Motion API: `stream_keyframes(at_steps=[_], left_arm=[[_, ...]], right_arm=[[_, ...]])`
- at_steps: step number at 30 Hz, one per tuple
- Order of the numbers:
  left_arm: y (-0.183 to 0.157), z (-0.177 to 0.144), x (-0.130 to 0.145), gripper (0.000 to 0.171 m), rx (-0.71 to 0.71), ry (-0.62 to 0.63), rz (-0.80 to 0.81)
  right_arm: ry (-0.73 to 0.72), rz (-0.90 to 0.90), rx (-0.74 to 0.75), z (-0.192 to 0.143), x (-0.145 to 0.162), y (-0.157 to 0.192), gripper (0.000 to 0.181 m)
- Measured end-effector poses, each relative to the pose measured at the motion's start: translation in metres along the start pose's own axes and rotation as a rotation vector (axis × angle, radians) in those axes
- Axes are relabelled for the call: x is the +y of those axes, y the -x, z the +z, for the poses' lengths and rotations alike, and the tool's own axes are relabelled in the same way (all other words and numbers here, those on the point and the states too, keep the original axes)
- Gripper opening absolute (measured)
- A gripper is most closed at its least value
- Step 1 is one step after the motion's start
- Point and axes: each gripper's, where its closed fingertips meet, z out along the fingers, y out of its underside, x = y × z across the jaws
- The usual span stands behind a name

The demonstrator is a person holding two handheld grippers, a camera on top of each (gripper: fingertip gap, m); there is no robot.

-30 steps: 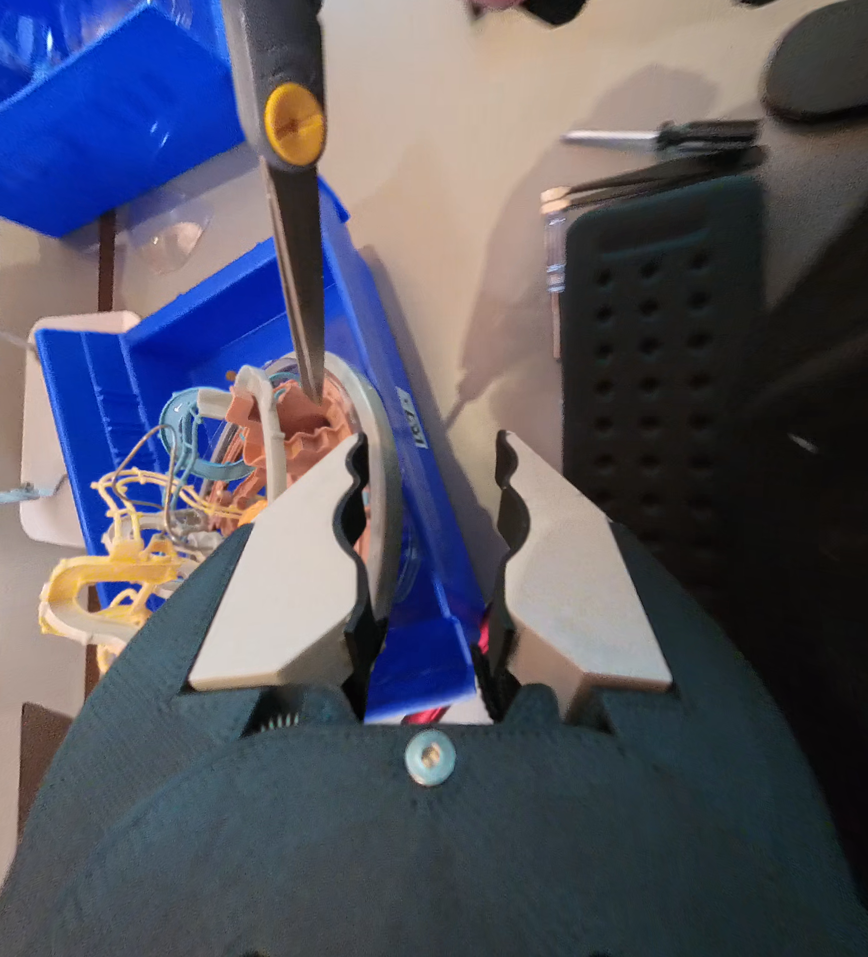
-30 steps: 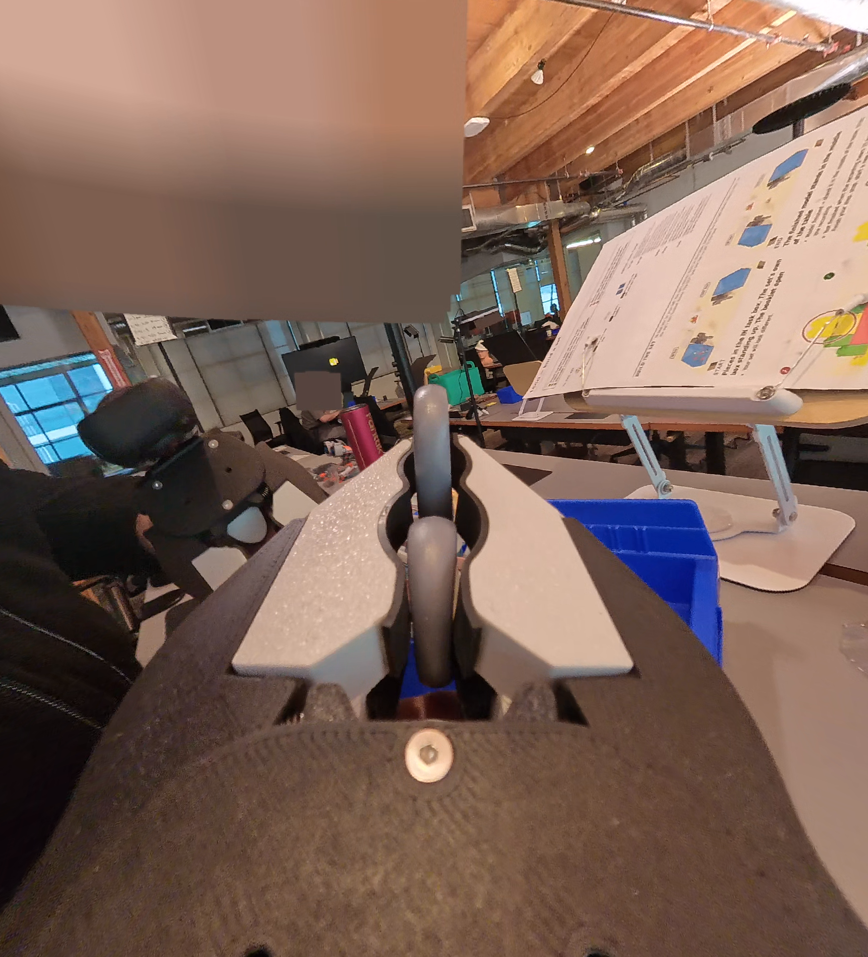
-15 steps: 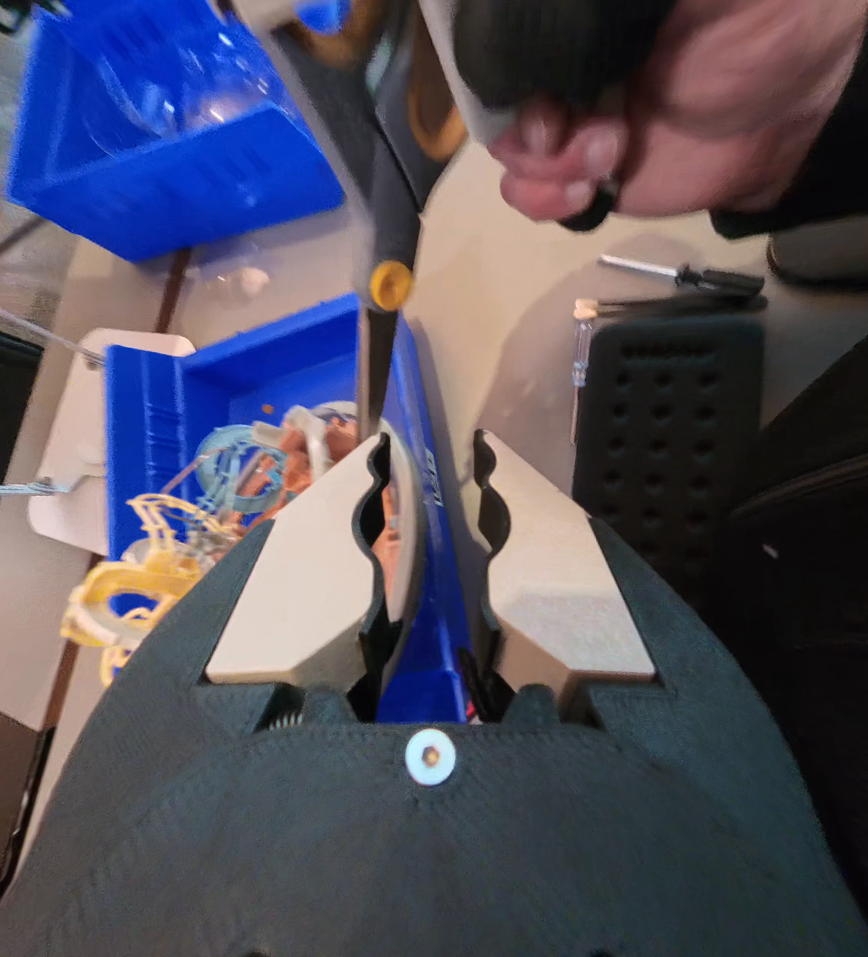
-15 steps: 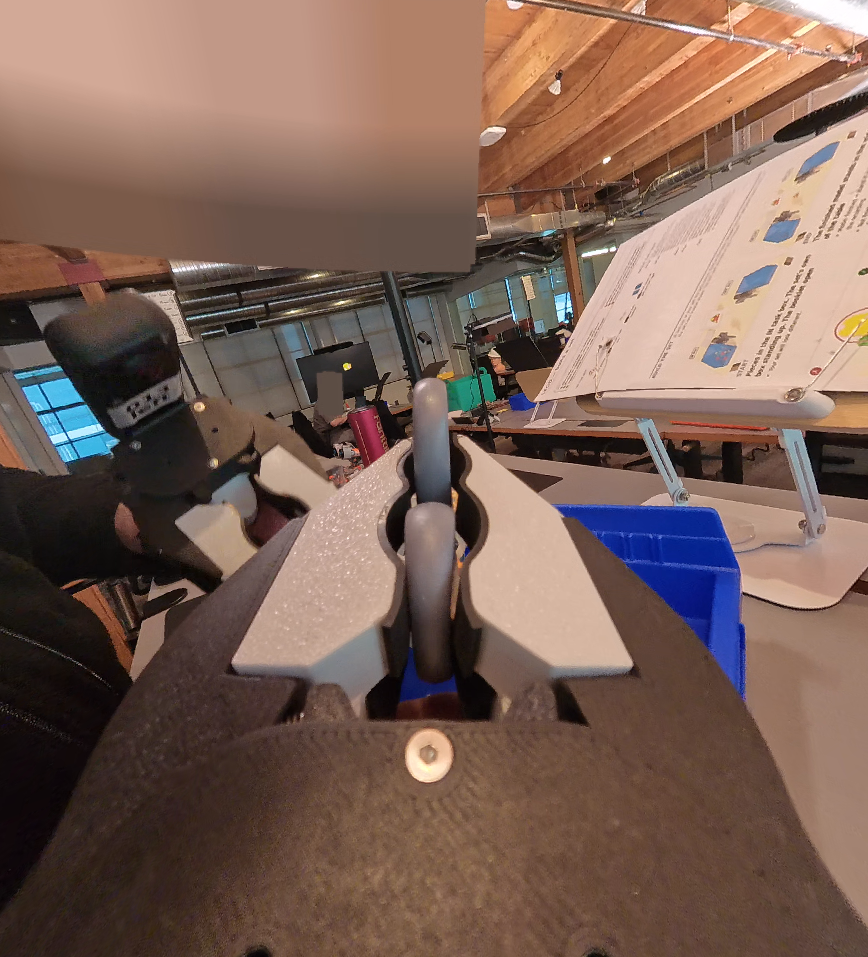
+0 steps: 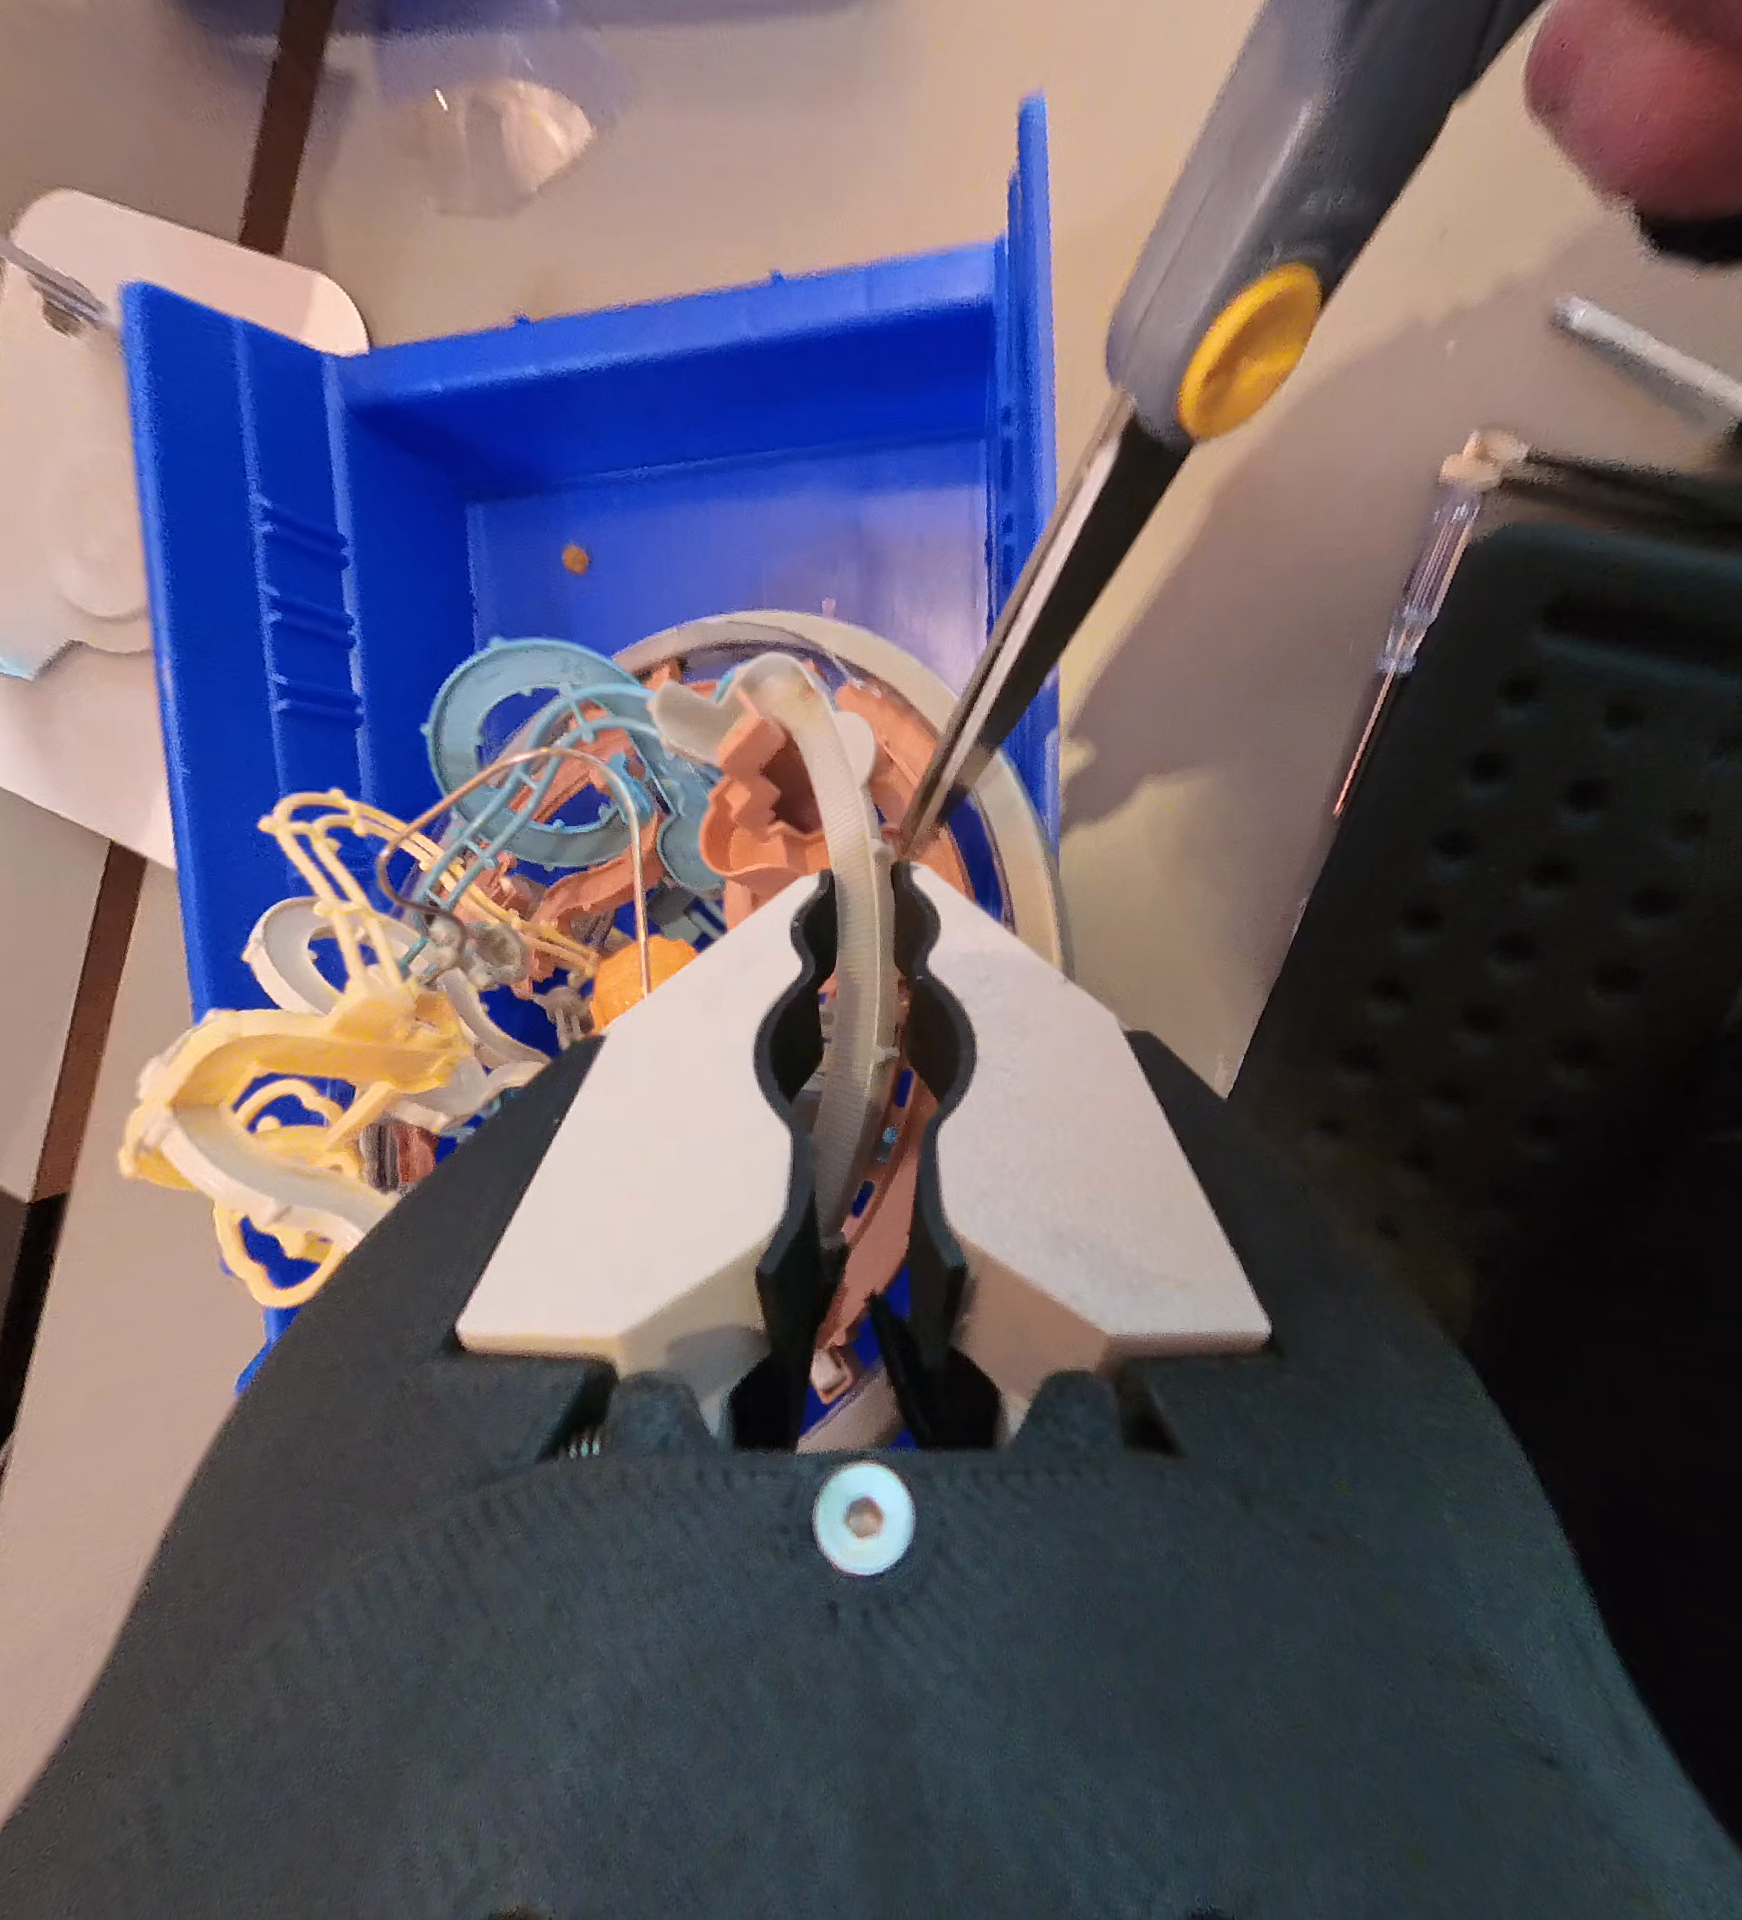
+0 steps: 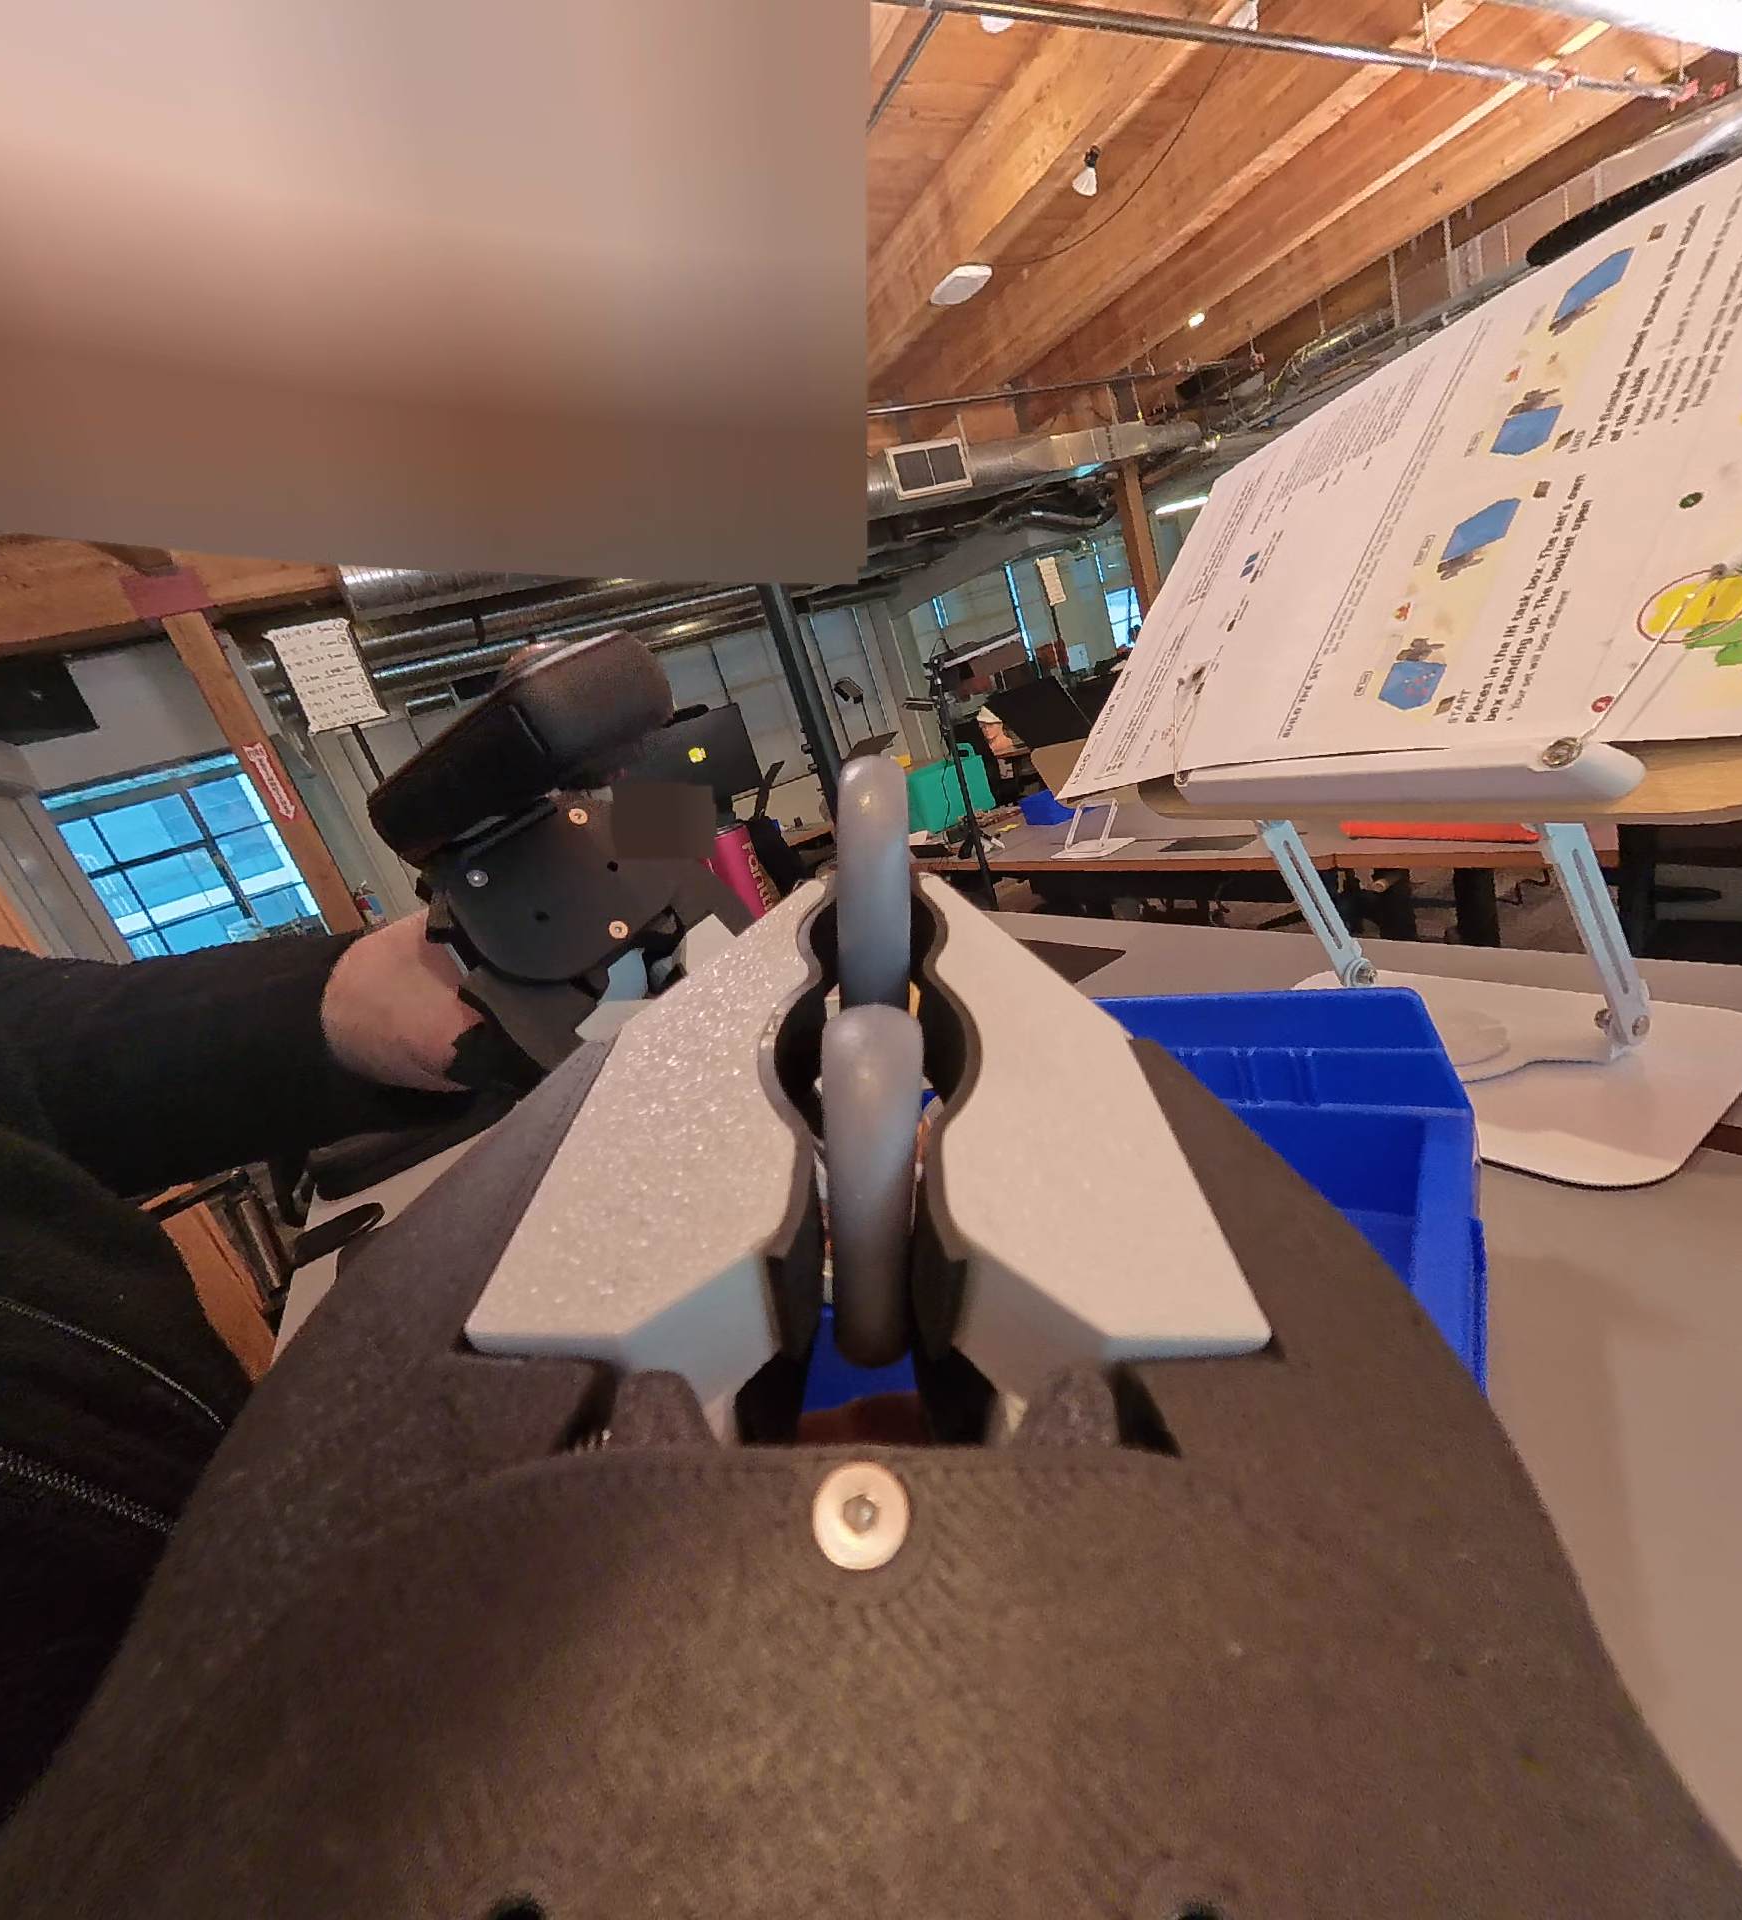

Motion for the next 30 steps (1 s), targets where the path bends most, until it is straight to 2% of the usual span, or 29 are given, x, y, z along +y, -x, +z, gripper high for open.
stream_keyframes(at_steps=[4, 8, 12, 17, 23, 30], left_arm=[[0.001, -0.008, -0.003, 0.008, 0.051, -0.103, -0.059], [-0.001, -0.009, -0.003, 0.007, 0.021, -0.128, 0.059], [-0.001, -0.009, -0.004, 0.006, 0.005, -0.112, 0.108], [-0.003, -0.010, -0.006, 0.006, 0.061, -0.167, 0.029], [-0.007, -0.019, -0.008, 0.007, 0.165, -0.279, -0.039], [0.003, -0.029, -0.017, 0.007, 0.224, -0.434, -0.126]], right_arm=[[0.004, 0.020, 0.008, 0.001, -0.001, -0.003, 0.008], [0.022, 0.044, 0.008, 0.005, -0.001, -0.008, 0.009], [0.026, 0.027, 0.003, 0.012, -0.003, -0.006, 0.009], [-0.001, 0.080, 0.030, 0.012, -0.002, -0.016, 0.009], [-0.058, 0.156, 0.089, -0.008, -0.005, -0.027, 0.009], [-0.262, 0.355, 0.215, -0.049, -0.002, -0.045, 0.008]])
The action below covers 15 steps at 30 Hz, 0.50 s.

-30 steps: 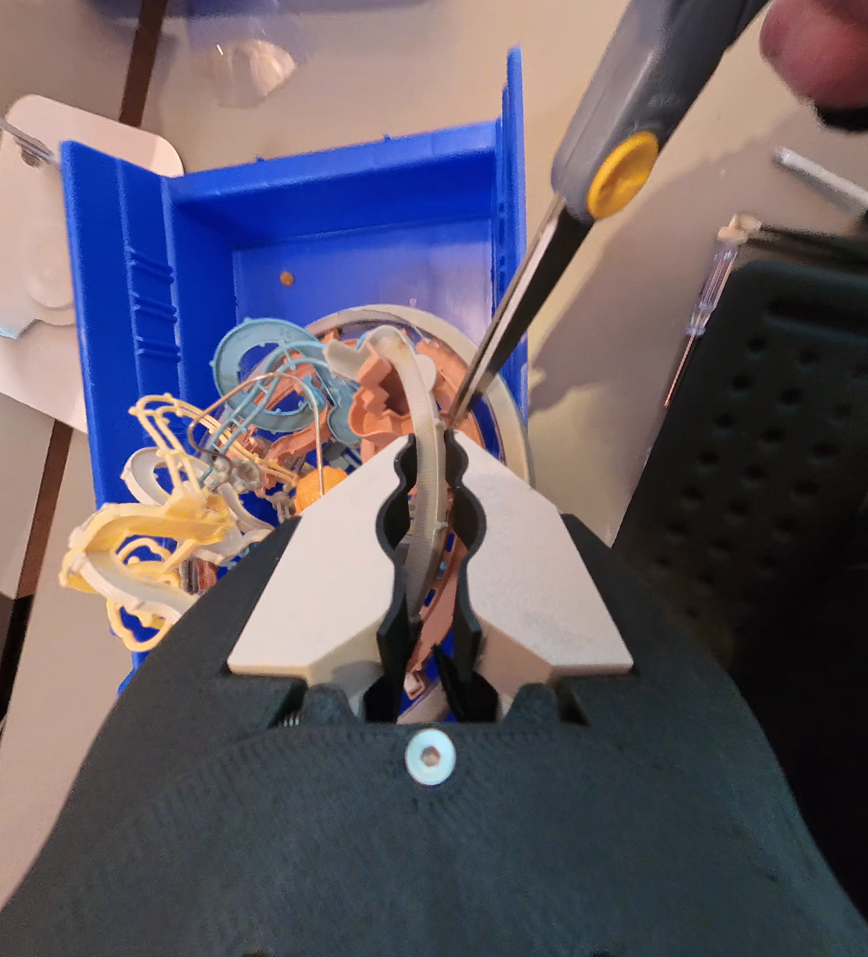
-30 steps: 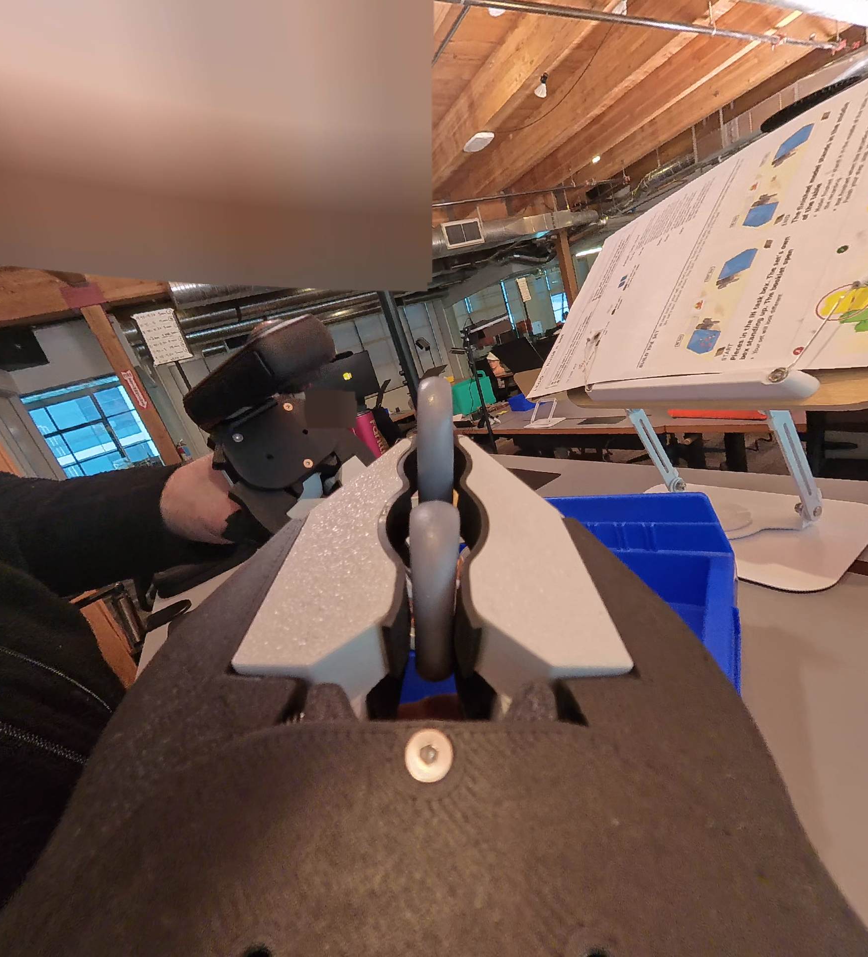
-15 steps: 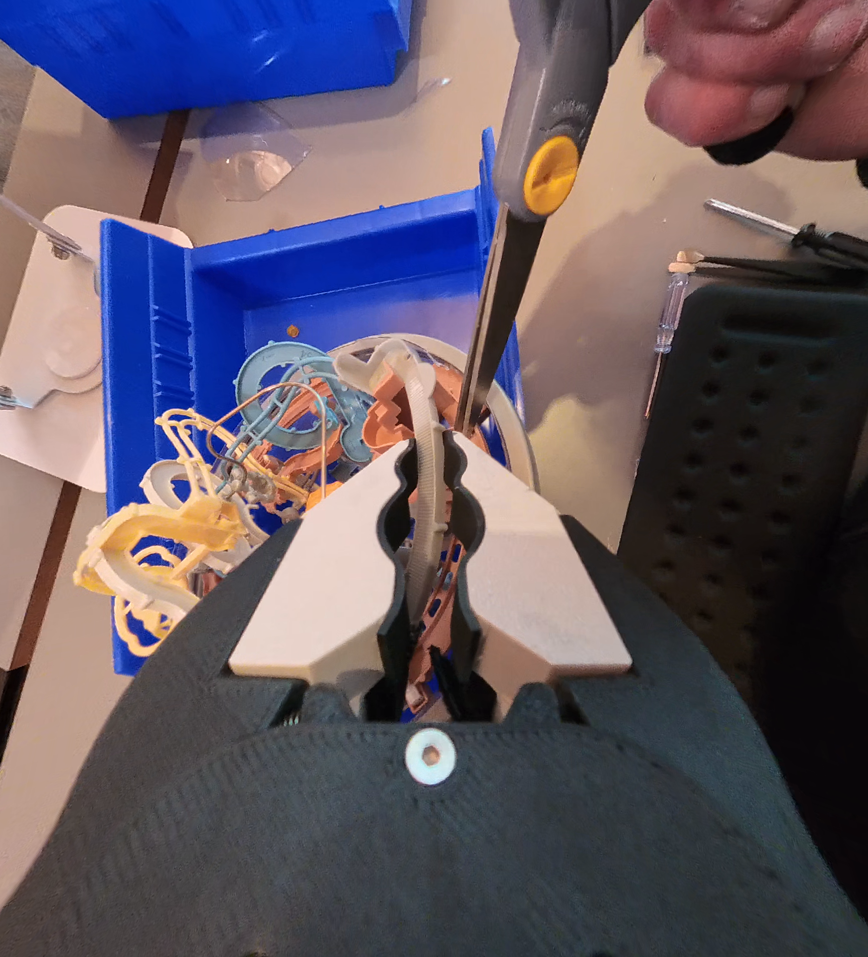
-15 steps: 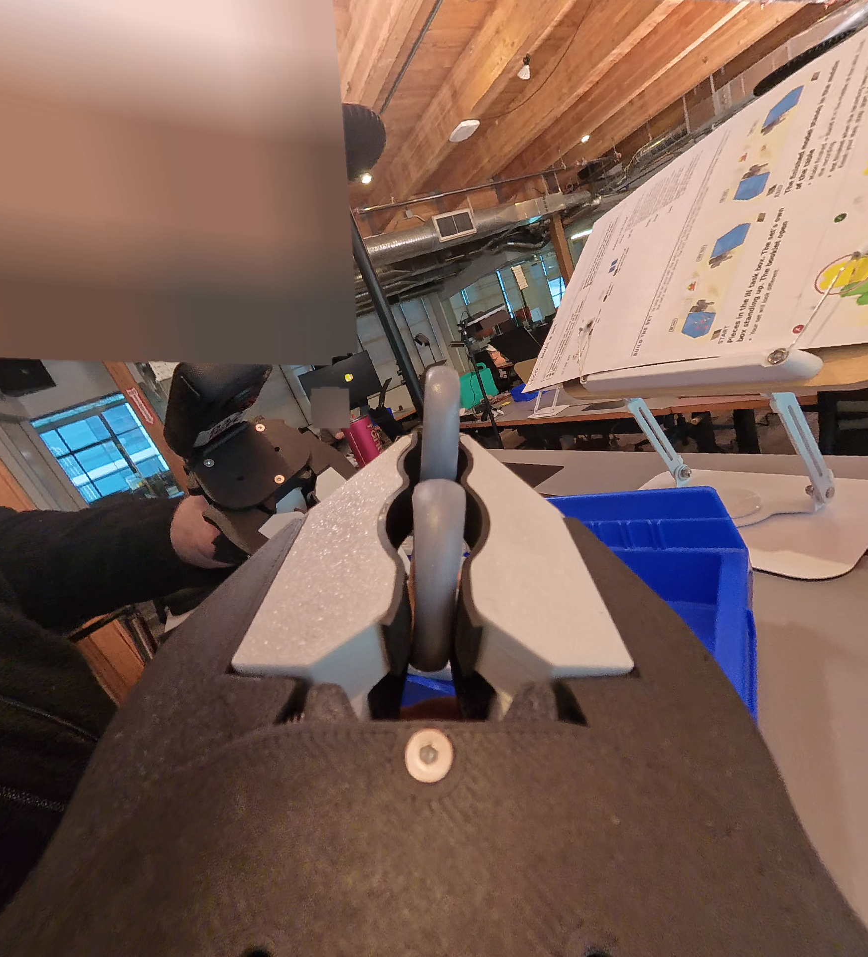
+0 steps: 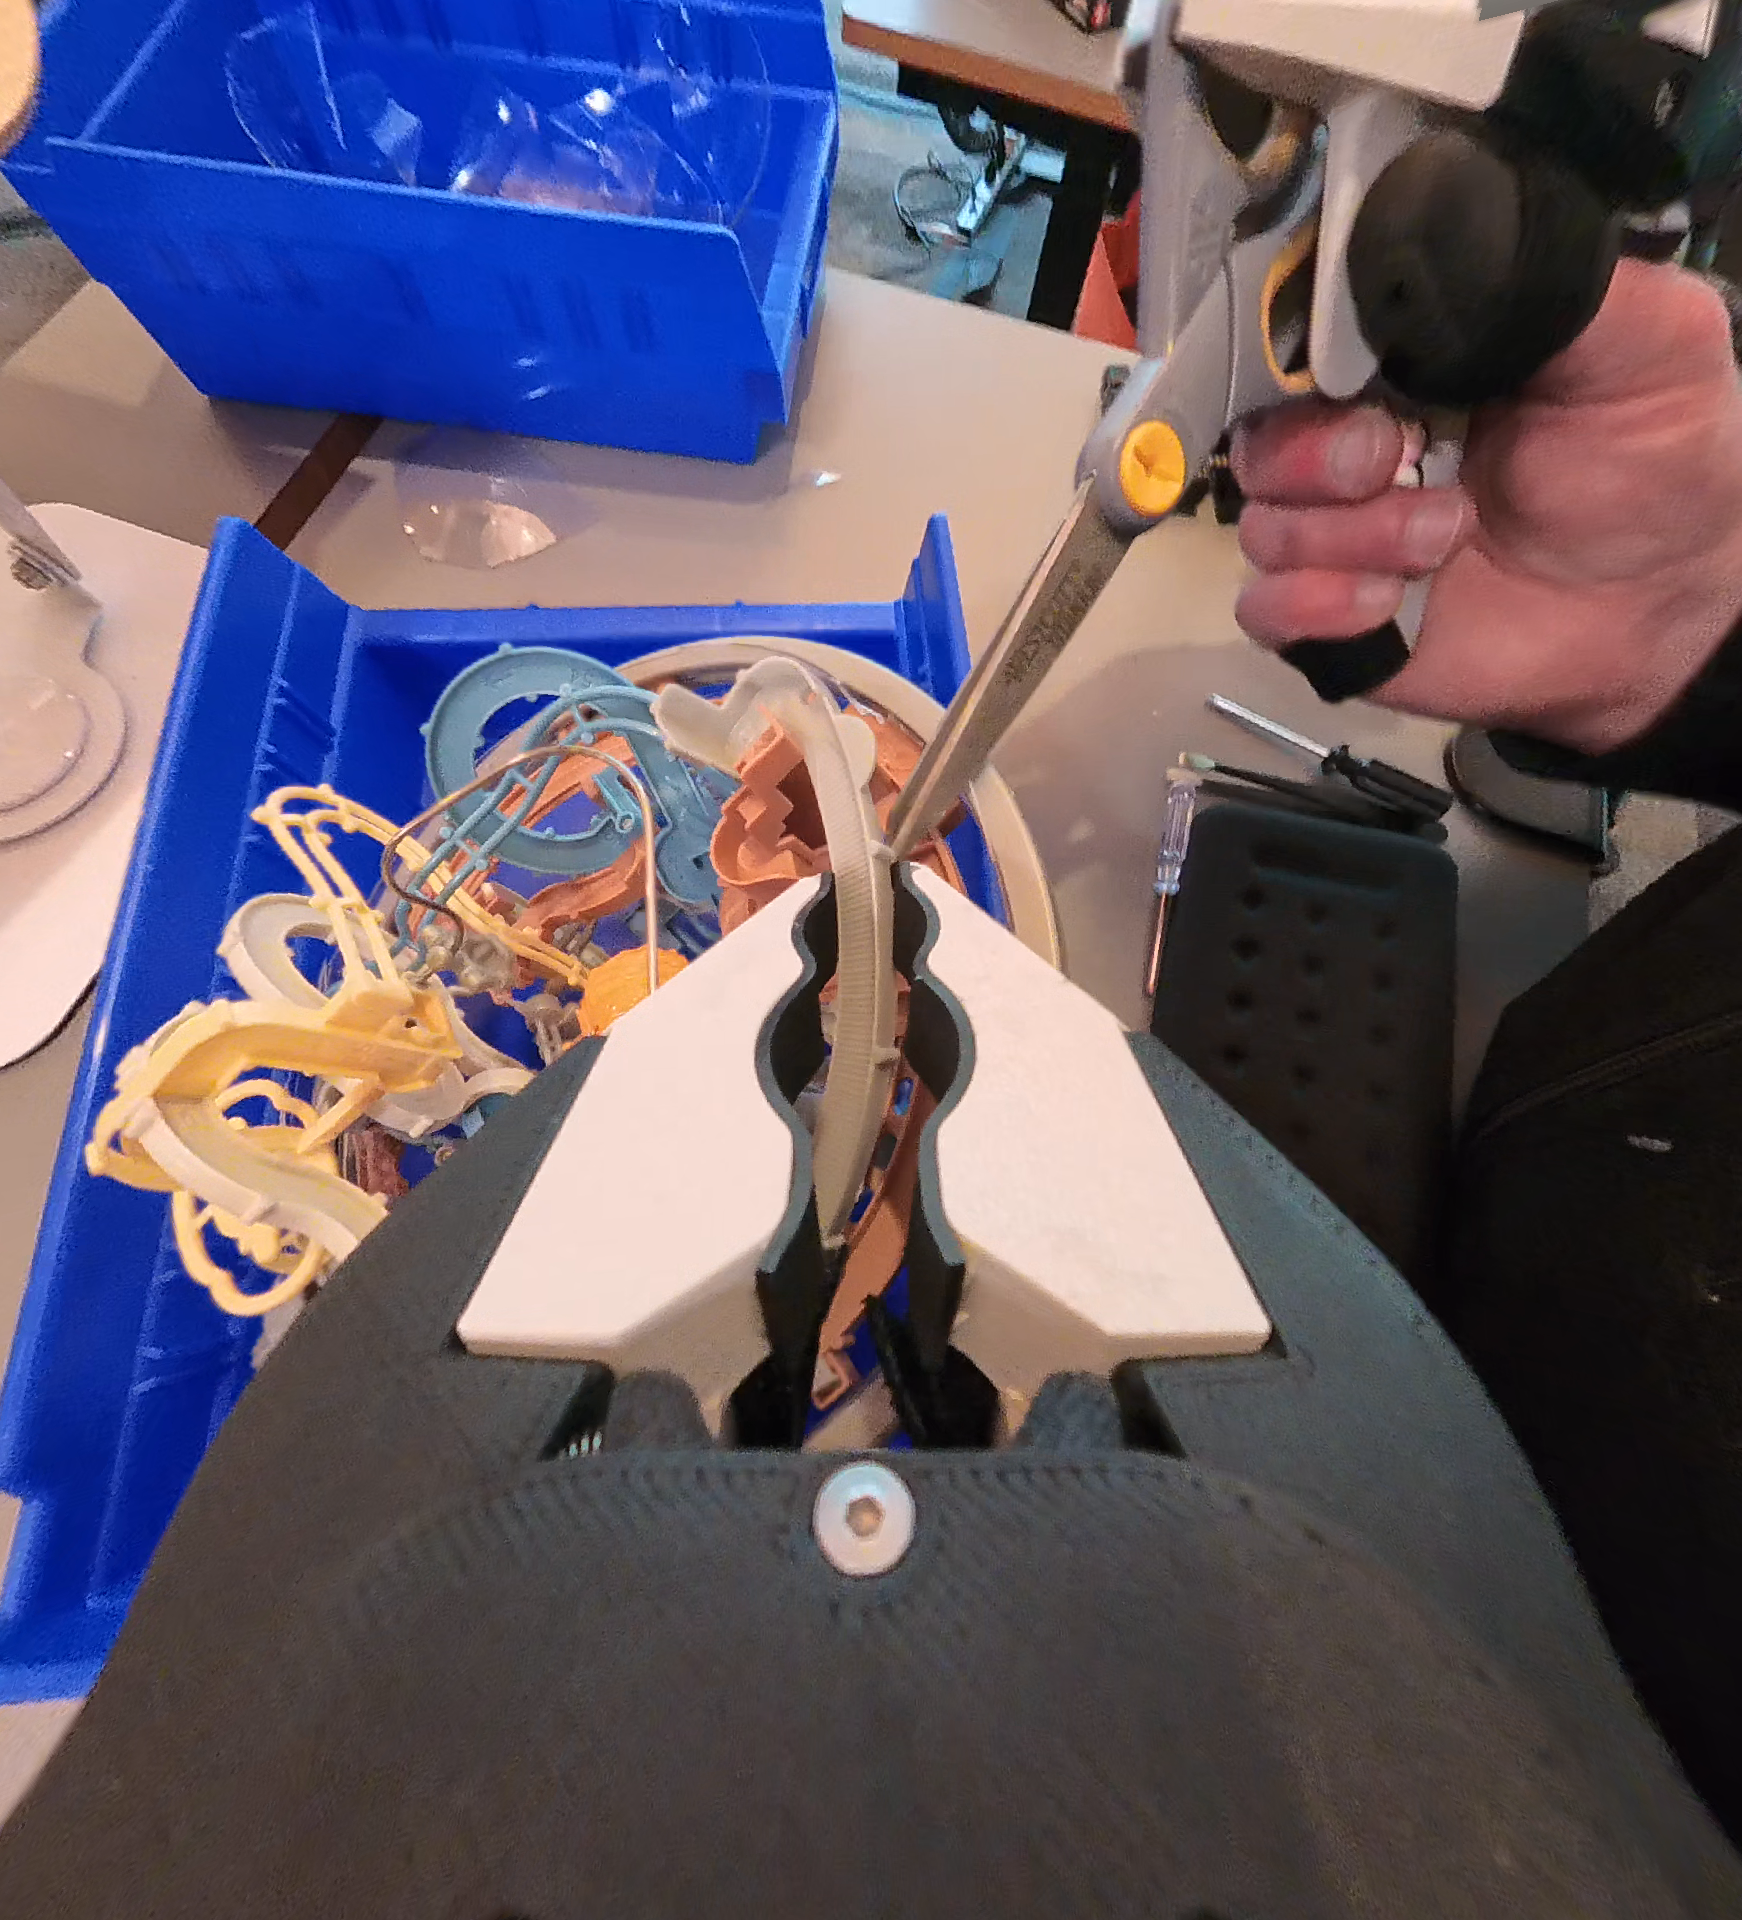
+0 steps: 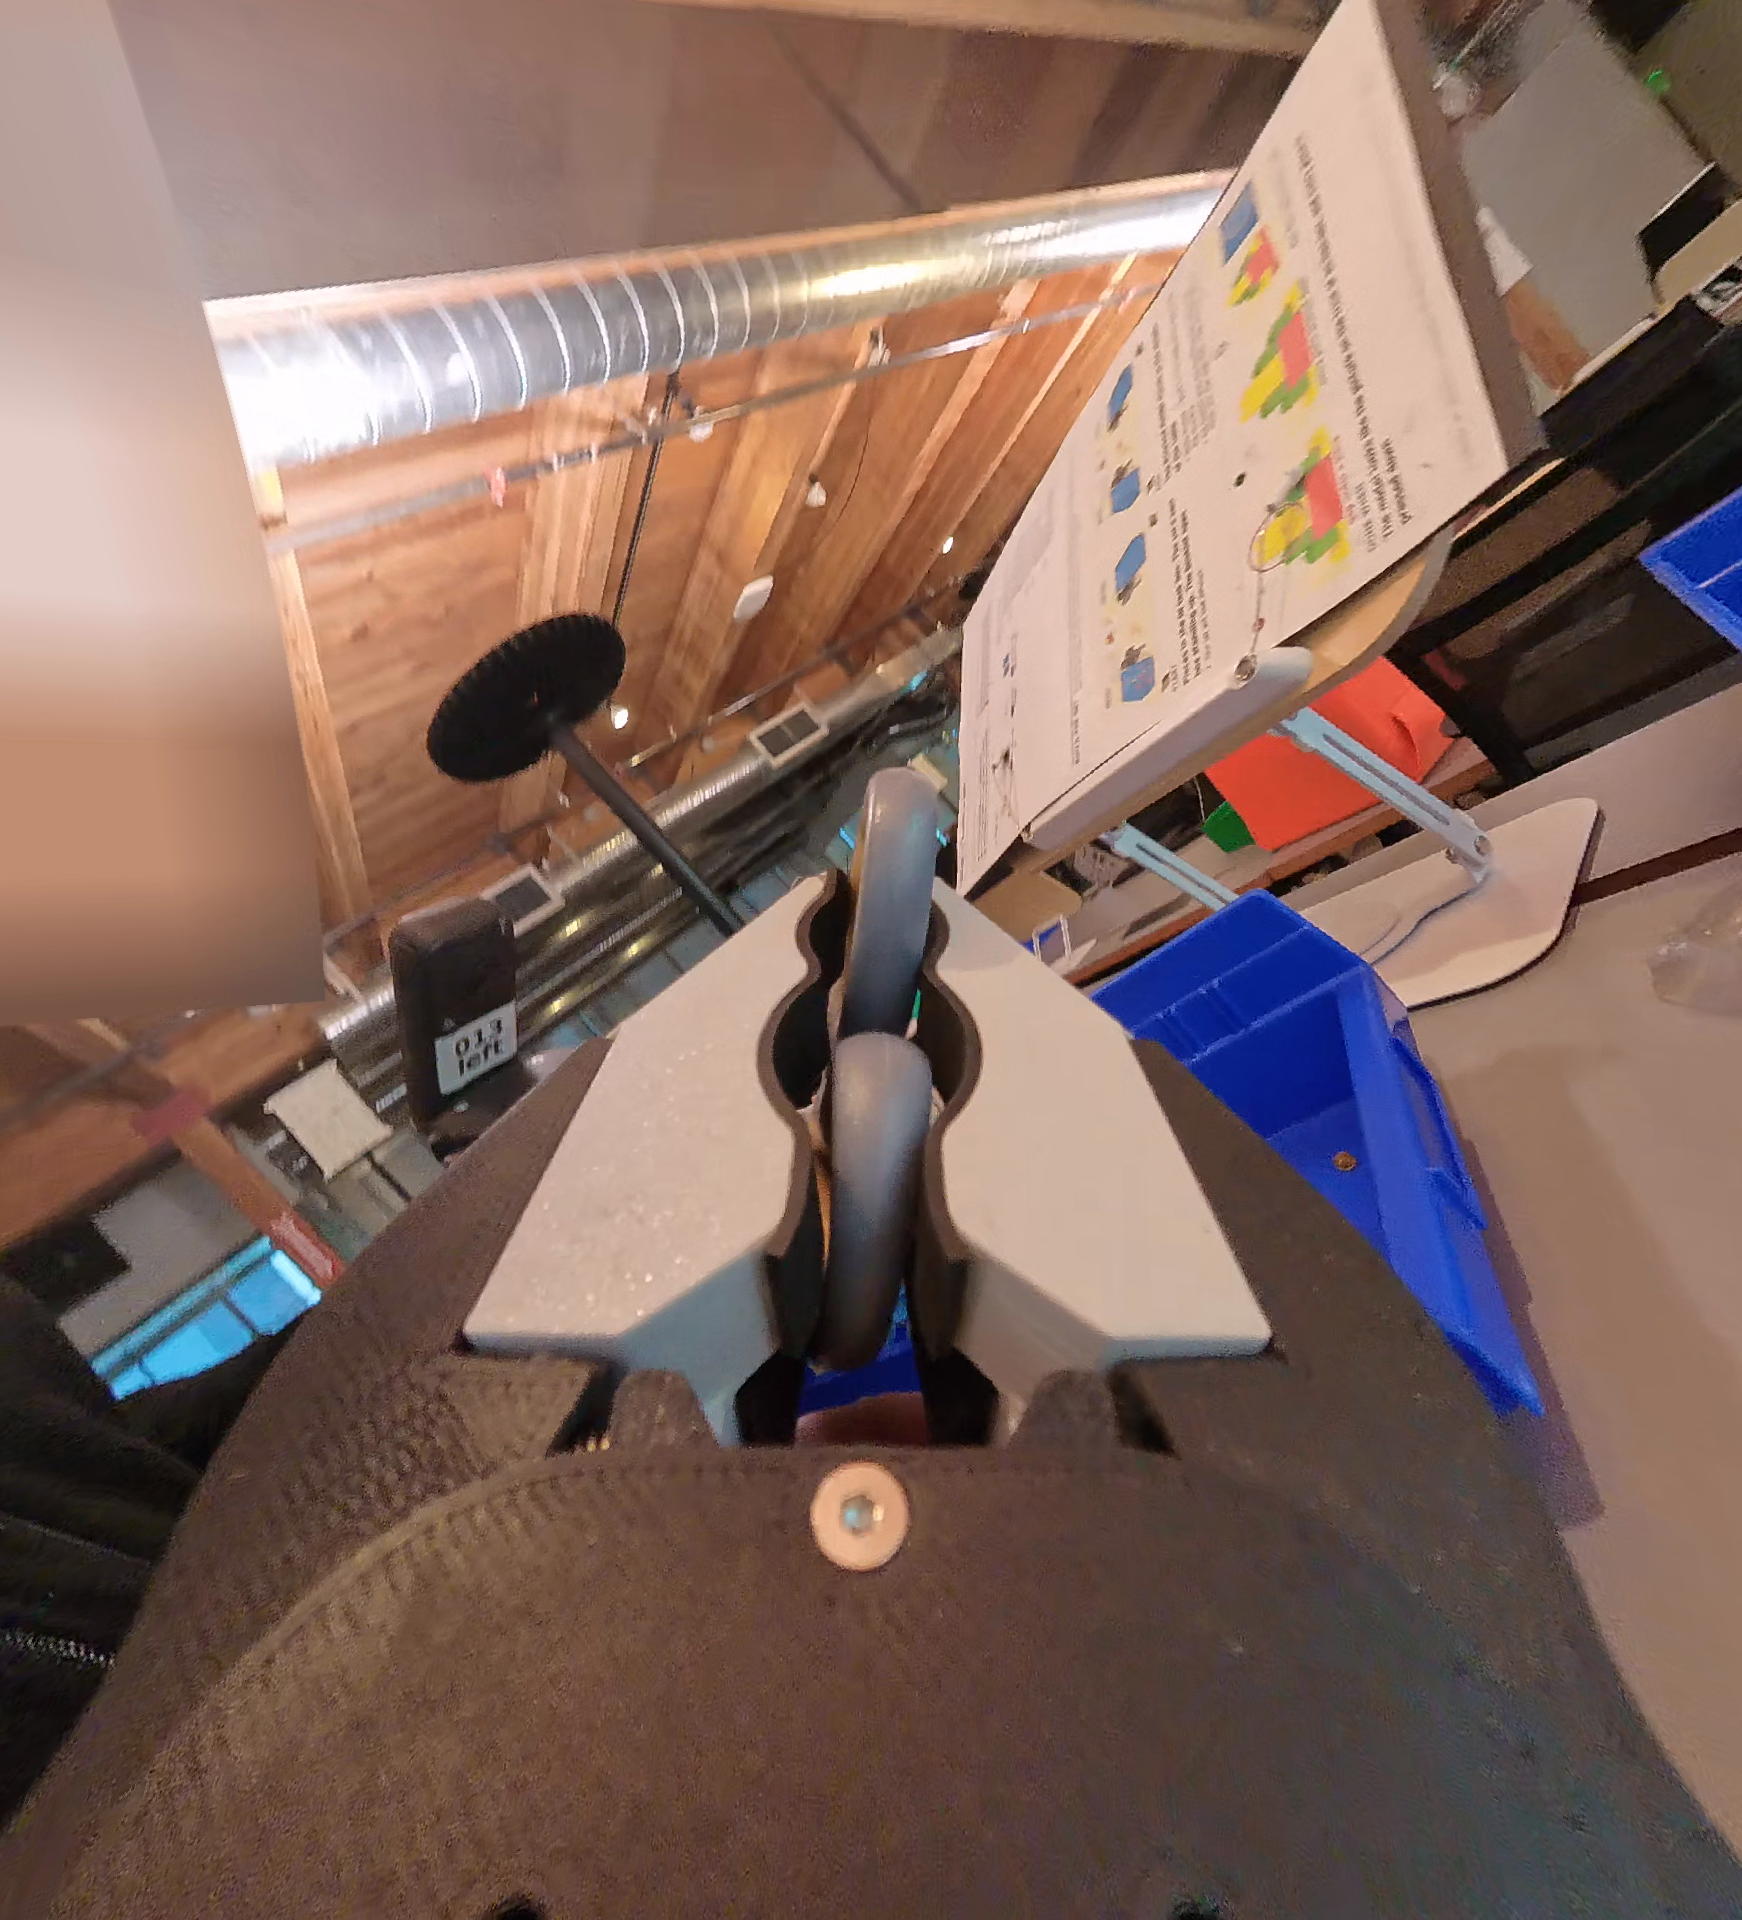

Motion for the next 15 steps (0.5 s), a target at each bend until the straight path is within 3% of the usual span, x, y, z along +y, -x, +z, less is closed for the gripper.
stream_keyframes(at_steps=[7, 11, 15], left_arm=[[0.003, -0.002, -0.007, 0.008, 0.010, -0.095, -0.109], [0.003, 0.002, -0.008, 0.008, -0.028, -0.079, -0.074], [0.006, -0.002, -0.007, 0.008, -0.035, -0.106, -0.068]], right_arm=[[-0.128, 0.106, 0.038, -0.014, 0.000, -0.010, 0.008], [-0.065, -0.037, -0.014, -0.005, 0.009, 0.022, 0.008], [0.059, -0.301, -0.111, 0.001, 0.016, 0.065, 0.008]])
